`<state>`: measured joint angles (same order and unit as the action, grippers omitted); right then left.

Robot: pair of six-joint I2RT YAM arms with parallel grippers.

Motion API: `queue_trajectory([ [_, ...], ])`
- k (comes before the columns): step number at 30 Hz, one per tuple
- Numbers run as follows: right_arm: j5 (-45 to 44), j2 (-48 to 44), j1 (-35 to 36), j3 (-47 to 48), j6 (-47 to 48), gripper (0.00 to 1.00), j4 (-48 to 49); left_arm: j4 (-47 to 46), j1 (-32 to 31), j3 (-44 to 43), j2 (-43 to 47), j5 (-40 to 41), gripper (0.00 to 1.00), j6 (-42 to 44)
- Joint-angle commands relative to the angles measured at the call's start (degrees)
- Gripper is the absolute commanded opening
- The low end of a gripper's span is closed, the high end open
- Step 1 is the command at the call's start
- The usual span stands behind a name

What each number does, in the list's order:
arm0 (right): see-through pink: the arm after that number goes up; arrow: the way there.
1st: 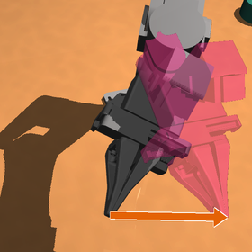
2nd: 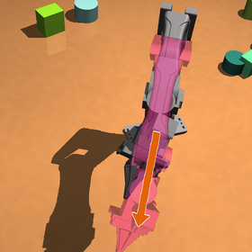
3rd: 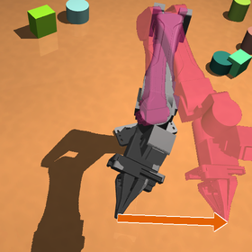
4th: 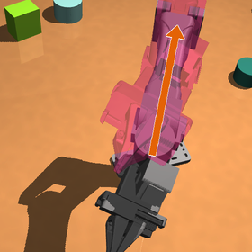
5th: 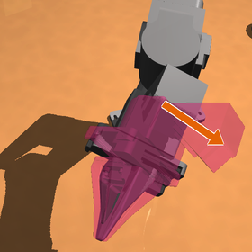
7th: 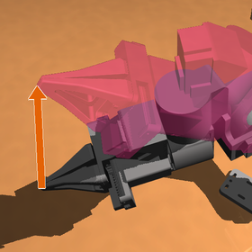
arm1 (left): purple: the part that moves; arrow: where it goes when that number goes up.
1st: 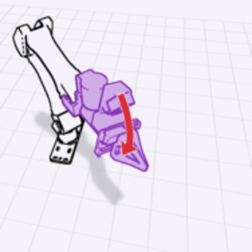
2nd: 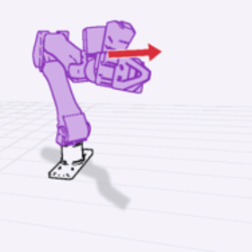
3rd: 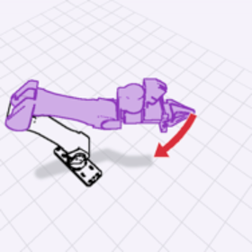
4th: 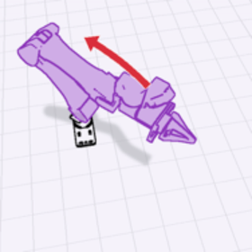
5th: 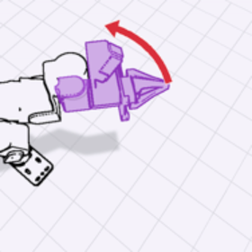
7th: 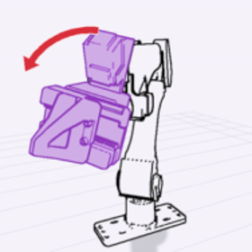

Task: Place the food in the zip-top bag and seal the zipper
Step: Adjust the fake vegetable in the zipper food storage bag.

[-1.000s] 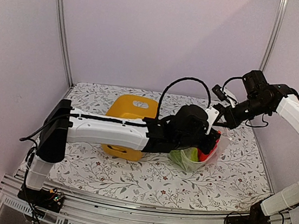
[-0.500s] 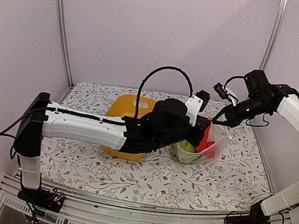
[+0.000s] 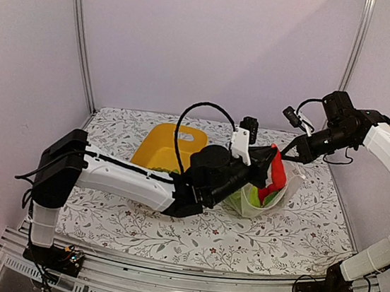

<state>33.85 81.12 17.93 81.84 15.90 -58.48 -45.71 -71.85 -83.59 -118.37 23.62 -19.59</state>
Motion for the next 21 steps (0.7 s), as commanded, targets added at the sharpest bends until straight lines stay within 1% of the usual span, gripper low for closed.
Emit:
queue_trajectory([
  [1,3.1,-1.3,-1.6,1.6,-1.5,0.0,1.1,3.0,-1.7,-1.9,-3.0,4.4,0.0,0.0],
  [2,3.2,-1.4,-1.7,1.6,-1.5,0.0,1.1,5.6,-1.7,-2.4,-3.3,3.4,0.07,0.3],
  [4,3.0,-1.4,-1.9,1.7,-1.5,0.0,1.2,11.8,-2.1,-3.1,-2.9,1.4,0.32,1.2],
  [5,3.0,-1.4,-2.0,1.7,-1.6,0.0,1.2,15.1,-2.3,-3.1,-1.9,2.0,0.42,1.3],
  [6,2.9,-1.5,-2.1,1.7,-1.6,0.0,1.2,17.6,-2.5,-2.6,-0.4,2.8,0.5,1.1],
  [9,2.8,-1.5,-2.0,1.5,-1.5,0.0,1.3,20.9,-3.0,0.5,5.7,5.3,0.62,2.3],
  [13,2.9,-1.3,-2.1,1.1,-1.5,0.0,2.1,25.3,-3.4,2.2,13.3,8.7,0.69,4.1],
  [16,3.1,-0.9,-2.1,1.3,-1.5,0.0,2.1,32.5,-3.3,1.8,15.9,12.9,0.72,2.0],
  [19,2.8,-0.8,-2.1,1.3,-1.3,0.0,1.8,40.6,-2.5,1.5,17.2,14.7,0.67,-2.5],
  [20,2.7,-0.8,-2.1,1.3,-1.2,0.0,1.7,43.4,-2.2,1.6,17.5,13.9,0.65,-4.4],
  [21,2.6,-0.8,-2.1,1.1,-1.1,0.0,1.6,44.8,-1.8,1.9,17.7,10.4,0.62,-6.2],
])
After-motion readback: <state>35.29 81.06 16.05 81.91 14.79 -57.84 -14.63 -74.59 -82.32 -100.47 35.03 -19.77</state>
